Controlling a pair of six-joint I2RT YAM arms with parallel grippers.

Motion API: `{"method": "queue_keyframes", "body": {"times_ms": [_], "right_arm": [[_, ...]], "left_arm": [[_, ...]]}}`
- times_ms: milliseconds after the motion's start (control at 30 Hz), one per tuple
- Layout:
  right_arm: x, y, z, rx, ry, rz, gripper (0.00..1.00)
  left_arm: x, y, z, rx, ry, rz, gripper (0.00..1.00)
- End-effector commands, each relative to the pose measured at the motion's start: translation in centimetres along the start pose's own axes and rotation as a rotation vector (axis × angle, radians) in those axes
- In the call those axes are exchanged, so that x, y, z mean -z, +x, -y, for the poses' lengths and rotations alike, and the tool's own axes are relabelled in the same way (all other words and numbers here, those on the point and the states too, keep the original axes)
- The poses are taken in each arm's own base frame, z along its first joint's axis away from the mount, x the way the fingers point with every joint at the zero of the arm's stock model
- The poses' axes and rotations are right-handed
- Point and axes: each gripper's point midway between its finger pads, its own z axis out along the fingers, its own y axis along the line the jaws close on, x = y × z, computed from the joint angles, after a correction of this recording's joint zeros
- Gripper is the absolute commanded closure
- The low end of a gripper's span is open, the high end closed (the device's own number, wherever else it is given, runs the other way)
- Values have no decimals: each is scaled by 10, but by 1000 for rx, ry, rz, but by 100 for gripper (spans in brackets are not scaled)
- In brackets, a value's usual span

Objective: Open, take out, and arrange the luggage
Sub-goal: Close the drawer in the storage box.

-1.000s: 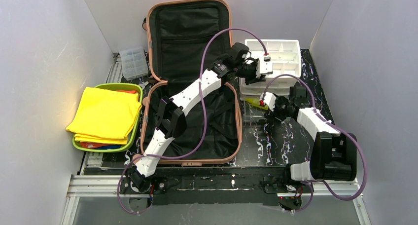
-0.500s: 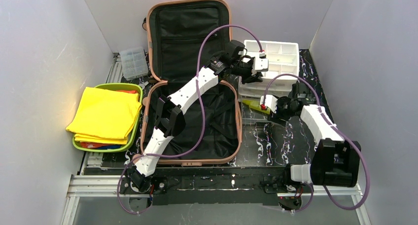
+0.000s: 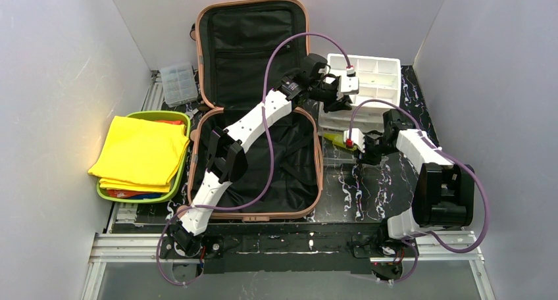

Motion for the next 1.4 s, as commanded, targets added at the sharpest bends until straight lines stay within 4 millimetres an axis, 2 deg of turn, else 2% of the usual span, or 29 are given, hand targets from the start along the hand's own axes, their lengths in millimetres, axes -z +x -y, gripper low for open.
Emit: {"method": "queue_keyframes", "body": {"times_ms": [0,233,333,567,733,833,1000,1167,1367], "right_arm": [[10,-5,-14,5,-21,-9,73],[22,-5,-36,24,-42,-40,92],[27,-6,-42,28,-35,-48,92],[29,0,-47,29,-17,-79,92],[24,15,-65,10,-58,-125,88],[17,25,-69,7,-28,-144,83],[13,19,-62,9,61,-97,82],[19,8,-34,-4,197,-60,88],[18,10,-1,20,307,-62,90]], "left_arm": [[-5,33,63,317,169,-102,100],[-12,25,70,410,162,-95,100],[-13,20,74,426,164,-94,100],[-23,24,80,526,100,-152,100],[-30,20,91,601,57,-184,100],[-31,17,99,640,36,-205,100],[-33,12,112,702,48,-214,100],[-34,7,127,762,78,-224,100],[-35,9,137,777,103,-241,100]]}}
